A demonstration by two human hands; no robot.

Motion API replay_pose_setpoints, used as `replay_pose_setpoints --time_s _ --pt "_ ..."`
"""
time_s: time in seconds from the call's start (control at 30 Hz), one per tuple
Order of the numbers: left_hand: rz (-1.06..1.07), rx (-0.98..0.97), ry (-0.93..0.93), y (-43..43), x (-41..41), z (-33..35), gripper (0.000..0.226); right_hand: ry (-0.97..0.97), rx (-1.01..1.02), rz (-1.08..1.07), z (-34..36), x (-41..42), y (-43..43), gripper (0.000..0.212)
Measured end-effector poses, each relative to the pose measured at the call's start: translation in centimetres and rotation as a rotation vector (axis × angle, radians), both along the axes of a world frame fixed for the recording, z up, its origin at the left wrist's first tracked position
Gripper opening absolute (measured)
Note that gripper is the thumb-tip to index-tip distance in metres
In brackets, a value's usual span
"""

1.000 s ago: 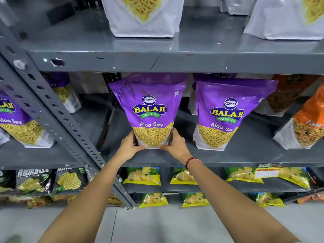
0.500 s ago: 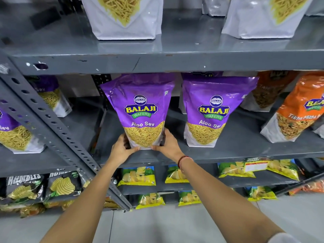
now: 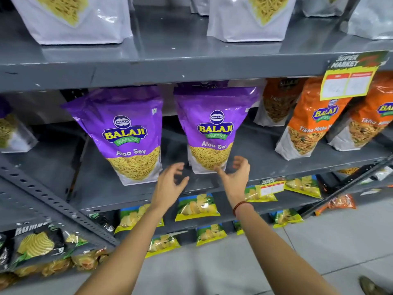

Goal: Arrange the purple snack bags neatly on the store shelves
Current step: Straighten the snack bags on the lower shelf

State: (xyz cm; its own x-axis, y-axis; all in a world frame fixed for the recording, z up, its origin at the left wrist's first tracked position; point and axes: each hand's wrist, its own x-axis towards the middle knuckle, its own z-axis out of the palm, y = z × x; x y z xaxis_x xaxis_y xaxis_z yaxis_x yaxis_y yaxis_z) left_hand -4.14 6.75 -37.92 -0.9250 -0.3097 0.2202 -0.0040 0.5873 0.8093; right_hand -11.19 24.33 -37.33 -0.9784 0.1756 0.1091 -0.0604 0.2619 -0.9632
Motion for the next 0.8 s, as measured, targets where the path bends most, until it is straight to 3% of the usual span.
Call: replay_pose_setpoints --time_s 0.17,0.33,0.4,0.53,0.8 --pt "0.021 -0.007 -0.202 -0.2 -4.3 -0.3 0.092 -0.192 0.156 0.28 0.1 -3.4 3.0 0.102" --pt "-0.06 0.078 -0.306 -0.6 -6.0 -0.9 0.112 -0.242 0.246 0.466 -0.4 -5.5 2.5 0.122" --pt "-0.086 0.074 -0.315 -0.3 -6.3 -0.8 0.107 -0.235 0.252 0.488 -0.2 -5.8 2.2 0.115" --pt "-0.075 0.083 -0.253 0.6 -7.0 -0.1 0.073 -0.198 0.244 0.483 0.3 -6.2 2.3 0.092" --pt "-0.023 0.096 -0.187 2.7 -7.3 0.2 0.056 -0.169 0.292 0.507 1.3 -7.2 4.1 0.089"
